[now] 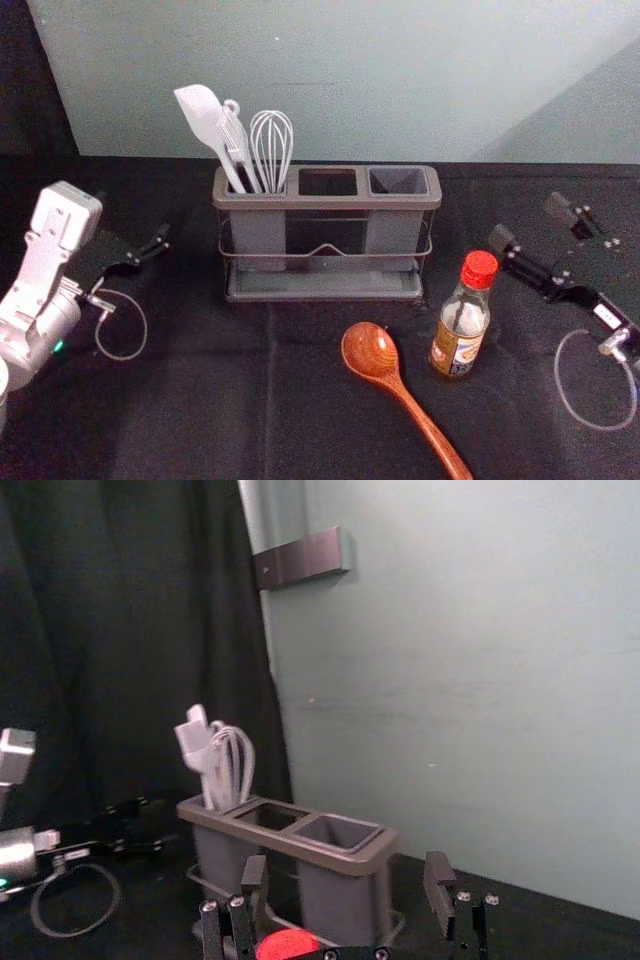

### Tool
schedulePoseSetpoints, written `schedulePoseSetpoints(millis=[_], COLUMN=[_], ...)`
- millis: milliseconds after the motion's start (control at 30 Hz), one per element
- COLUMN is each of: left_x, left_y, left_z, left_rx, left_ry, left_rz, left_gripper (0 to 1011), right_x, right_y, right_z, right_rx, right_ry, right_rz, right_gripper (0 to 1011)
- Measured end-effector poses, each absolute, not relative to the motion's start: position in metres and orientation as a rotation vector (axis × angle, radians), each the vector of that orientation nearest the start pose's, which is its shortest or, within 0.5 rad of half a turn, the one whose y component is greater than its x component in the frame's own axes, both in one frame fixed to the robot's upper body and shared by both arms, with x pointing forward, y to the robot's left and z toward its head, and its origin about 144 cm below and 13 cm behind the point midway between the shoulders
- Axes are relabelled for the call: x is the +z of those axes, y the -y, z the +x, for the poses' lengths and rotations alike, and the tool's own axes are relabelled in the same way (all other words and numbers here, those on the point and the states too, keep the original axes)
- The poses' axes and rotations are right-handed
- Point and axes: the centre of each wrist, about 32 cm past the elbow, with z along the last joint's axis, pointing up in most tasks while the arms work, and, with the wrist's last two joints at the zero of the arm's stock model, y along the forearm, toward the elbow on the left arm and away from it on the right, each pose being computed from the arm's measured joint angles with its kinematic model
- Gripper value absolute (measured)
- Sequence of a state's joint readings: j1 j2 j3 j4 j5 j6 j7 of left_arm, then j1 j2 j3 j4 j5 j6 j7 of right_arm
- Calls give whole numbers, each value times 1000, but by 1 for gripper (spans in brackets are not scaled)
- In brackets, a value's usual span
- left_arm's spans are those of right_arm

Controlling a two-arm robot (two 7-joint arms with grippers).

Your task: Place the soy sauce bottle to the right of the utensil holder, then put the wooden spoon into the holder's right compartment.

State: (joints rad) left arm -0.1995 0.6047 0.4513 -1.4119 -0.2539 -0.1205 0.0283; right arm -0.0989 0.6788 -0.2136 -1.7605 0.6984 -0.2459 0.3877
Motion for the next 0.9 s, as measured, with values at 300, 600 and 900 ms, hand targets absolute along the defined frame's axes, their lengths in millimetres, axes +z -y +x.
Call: schedulePoseSetpoints(millis=[300,600,900], left_x=[1140,1140,1140], left_y=[-310,-310,-310], left_z=[489,489,489], left_rx=[1248,1248,1248], left_ry=[285,285,285], left_rz=[304,305,305], left_gripper=[1005,1005,1005], right_x=[1177,1168,1164], right_y=[308,300,294], right_z=[428,433,437], right_rx=[-847,-845,-851], right_ry=[49,37,50], right_rz=[140,94,48], right_gripper=[1003,1003,1003])
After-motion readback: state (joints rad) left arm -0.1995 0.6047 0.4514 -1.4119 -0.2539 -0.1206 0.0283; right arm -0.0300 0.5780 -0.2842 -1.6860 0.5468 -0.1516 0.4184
